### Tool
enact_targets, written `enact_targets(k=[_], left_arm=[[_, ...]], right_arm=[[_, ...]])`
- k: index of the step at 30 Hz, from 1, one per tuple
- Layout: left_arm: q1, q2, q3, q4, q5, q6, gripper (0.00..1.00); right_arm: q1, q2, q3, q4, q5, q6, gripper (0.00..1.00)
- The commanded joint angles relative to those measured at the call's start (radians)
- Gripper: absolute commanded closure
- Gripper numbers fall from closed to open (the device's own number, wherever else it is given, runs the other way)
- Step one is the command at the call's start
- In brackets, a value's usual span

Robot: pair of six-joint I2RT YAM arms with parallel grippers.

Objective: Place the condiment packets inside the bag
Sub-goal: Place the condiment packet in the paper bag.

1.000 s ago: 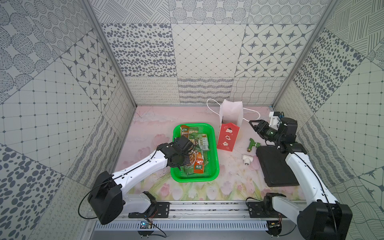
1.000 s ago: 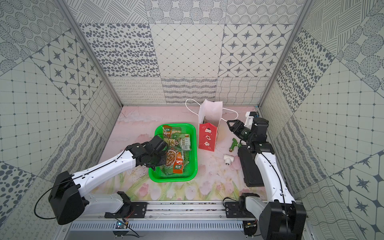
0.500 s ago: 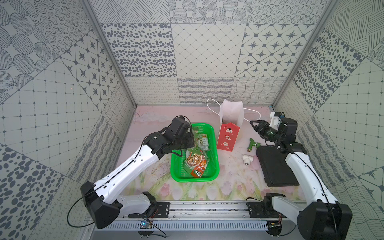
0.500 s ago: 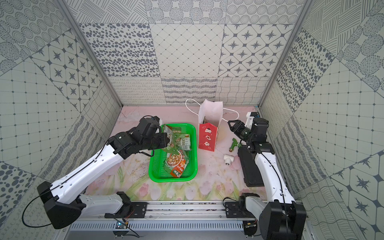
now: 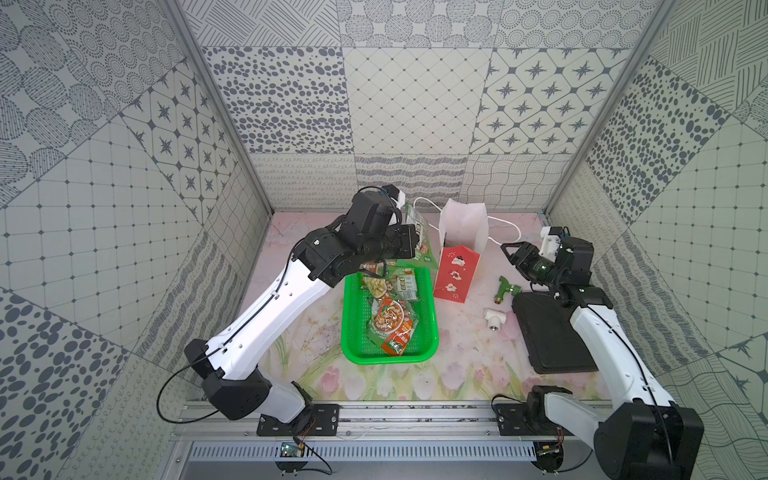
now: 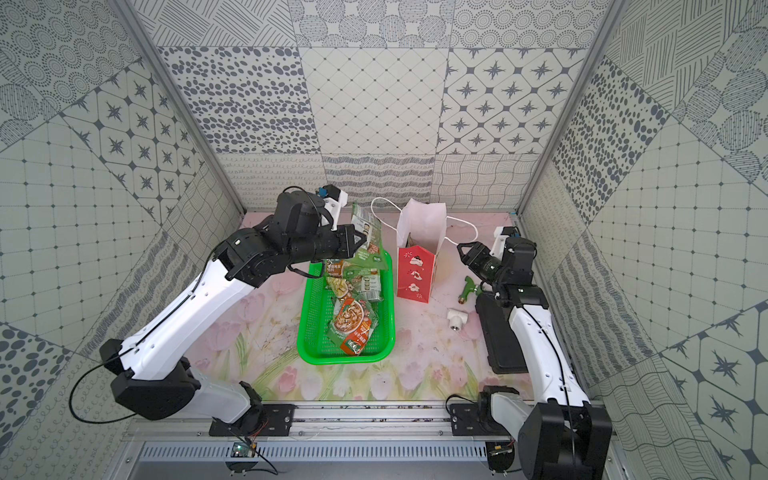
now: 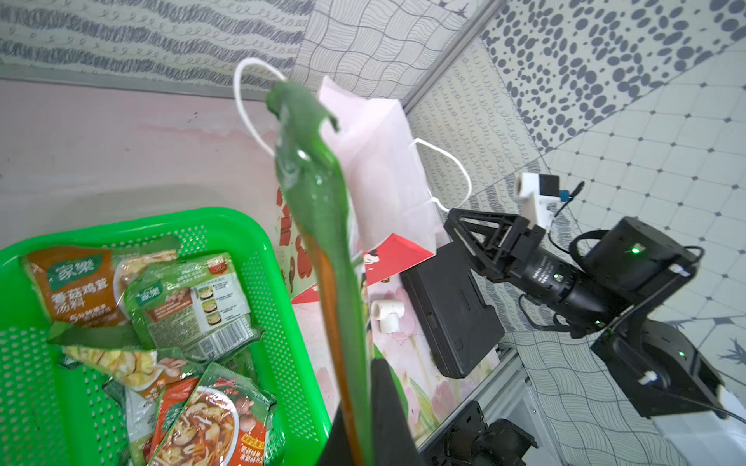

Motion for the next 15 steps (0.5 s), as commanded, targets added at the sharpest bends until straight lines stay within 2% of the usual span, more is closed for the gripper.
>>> enact_targets(k=[1, 10, 15], left_arm=[[-0.039, 0.109, 0.191, 0.024, 0.022, 0.134, 1.0], [-0.052, 0.359, 0.495, 0.008, 0.023, 0.215, 1.0], [-0.052, 0.494, 0.609, -0.028, -0.031, 0.249, 1.0]], right_arm=[[-0.003, -0.007, -0.006, 0.028, 0.009, -0.002, 0.45], [-0.003, -0.005, -0.005, 0.027, 0.01, -0.007, 0.45], [-0.004, -0.002, -0.004, 0.027, 0.009, -0.007, 0.44]])
